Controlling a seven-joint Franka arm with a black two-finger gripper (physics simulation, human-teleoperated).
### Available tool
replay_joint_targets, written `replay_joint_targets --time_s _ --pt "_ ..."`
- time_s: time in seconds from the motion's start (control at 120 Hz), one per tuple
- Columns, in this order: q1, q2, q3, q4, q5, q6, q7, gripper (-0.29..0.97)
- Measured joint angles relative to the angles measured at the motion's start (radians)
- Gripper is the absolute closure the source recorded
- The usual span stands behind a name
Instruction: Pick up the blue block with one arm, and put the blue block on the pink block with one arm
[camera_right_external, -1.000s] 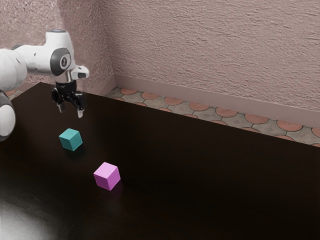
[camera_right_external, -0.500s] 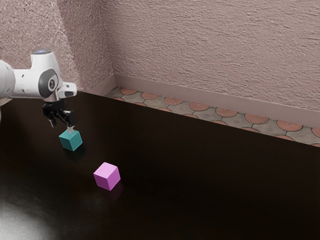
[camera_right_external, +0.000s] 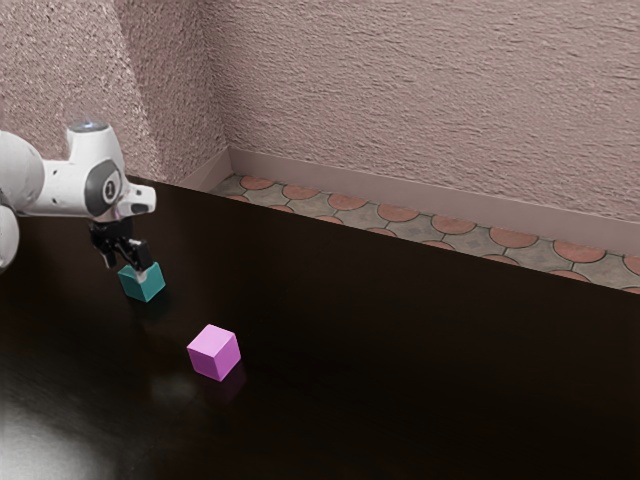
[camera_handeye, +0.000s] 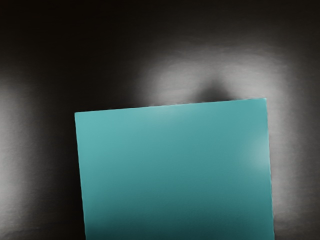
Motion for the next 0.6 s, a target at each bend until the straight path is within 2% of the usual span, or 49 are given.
replay_joint_targets --time_s 0.317,0.6 --pt "0.001 0.053 -0.003 0.036 -0.052 0.027 0.027 0.0" --pt "0.0 0.063 -0.005 0.043 -0.069 0.038 0.043 0.01"
